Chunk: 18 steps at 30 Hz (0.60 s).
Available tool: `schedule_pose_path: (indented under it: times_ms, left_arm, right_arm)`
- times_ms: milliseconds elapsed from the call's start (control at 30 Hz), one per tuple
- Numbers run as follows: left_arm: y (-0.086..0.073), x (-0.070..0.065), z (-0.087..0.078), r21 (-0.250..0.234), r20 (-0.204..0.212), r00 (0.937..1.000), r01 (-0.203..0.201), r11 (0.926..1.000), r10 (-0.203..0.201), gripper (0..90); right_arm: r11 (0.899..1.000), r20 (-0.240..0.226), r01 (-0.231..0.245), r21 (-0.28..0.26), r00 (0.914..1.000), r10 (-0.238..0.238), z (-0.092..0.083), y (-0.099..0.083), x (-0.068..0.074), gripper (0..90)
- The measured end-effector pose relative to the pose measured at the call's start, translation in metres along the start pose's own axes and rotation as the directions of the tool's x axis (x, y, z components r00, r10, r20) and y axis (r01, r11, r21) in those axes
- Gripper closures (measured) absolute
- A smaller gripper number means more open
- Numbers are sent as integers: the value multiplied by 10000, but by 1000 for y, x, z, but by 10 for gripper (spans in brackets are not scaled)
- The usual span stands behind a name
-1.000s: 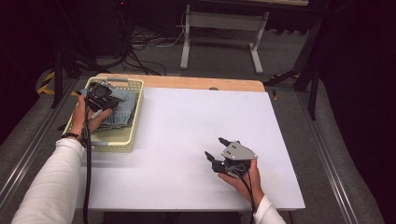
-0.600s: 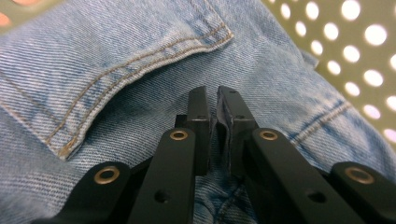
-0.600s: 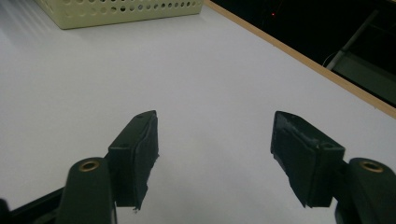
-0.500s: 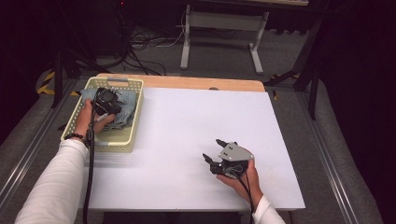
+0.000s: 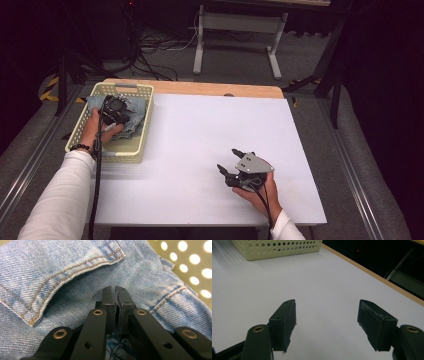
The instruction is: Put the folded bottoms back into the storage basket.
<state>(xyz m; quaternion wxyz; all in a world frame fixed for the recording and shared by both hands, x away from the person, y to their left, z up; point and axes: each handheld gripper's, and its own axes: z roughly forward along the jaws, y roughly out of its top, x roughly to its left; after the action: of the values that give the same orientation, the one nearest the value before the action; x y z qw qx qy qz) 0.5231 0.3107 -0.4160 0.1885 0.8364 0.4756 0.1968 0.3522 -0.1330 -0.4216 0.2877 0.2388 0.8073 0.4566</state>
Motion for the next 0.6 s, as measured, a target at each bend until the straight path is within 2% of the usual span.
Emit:
schedule_pose_path:
  times_ms: [133,233,433,500,600]
  left_arm:
    - [1,0,-1,22,-8,10000,9,10000,-9,861]
    - [2,-2,-3,-41,-229,9997,-134,9999,133,841]
    - [2,0,-9,-263,-124,9999,-12,9997,8,813]
    - [2,0,-11,-343,-120,9999,24,9994,-28,807]
    - [1,0,-12,-362,-229,9997,-51,9993,43,782]
  right_arm:
    - [10000,90,-83,51,9999,82,-3,0,-1,291]
    - [9995,99,-292,85,9995,291,-7,-3,-2,283]
    - [9980,283,-603,170,9978,598,-17,-12,-5,281]
    - [9977,367,-643,190,9973,636,-20,-14,-5,279]
    - [9984,628,-424,376,9972,400,-22,-17,-4,274]
